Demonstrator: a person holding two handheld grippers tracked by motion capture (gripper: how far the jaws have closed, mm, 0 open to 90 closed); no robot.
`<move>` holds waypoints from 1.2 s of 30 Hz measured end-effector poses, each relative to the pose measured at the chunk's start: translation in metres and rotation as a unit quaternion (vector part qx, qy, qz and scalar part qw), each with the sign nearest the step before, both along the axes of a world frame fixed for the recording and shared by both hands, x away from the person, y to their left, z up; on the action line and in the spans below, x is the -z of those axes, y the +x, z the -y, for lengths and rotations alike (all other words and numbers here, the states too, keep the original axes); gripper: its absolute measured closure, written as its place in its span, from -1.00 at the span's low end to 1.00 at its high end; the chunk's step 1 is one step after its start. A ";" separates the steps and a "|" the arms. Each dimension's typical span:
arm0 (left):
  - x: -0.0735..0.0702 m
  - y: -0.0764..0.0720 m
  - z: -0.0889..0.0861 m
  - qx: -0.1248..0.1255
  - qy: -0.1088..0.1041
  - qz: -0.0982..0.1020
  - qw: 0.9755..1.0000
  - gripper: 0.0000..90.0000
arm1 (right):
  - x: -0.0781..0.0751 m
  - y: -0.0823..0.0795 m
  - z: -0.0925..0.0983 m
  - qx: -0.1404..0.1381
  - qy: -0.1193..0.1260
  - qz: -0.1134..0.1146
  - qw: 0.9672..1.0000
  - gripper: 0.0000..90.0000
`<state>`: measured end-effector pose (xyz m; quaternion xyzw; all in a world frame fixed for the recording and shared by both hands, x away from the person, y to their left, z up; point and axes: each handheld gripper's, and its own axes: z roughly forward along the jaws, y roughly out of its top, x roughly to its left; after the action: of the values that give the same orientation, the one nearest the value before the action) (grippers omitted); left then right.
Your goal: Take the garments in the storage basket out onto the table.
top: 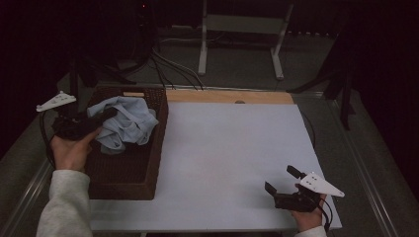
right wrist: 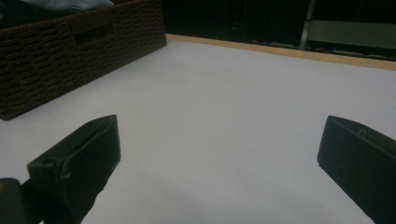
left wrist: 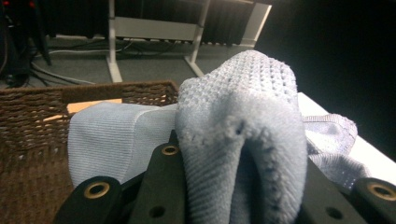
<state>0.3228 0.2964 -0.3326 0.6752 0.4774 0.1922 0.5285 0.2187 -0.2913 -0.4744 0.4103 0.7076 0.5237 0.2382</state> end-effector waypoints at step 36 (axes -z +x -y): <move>-0.015 0.000 0.025 0.041 -0.014 0.020 0.999 0.70 | -0.001 0.000 0.001 0.002 0.001 0.001 1.000 -1.00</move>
<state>0.3224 0.2718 -0.3178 0.6825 0.4415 0.1769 0.5549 0.2182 -0.2922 -0.4738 0.4113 0.7062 0.5243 0.2392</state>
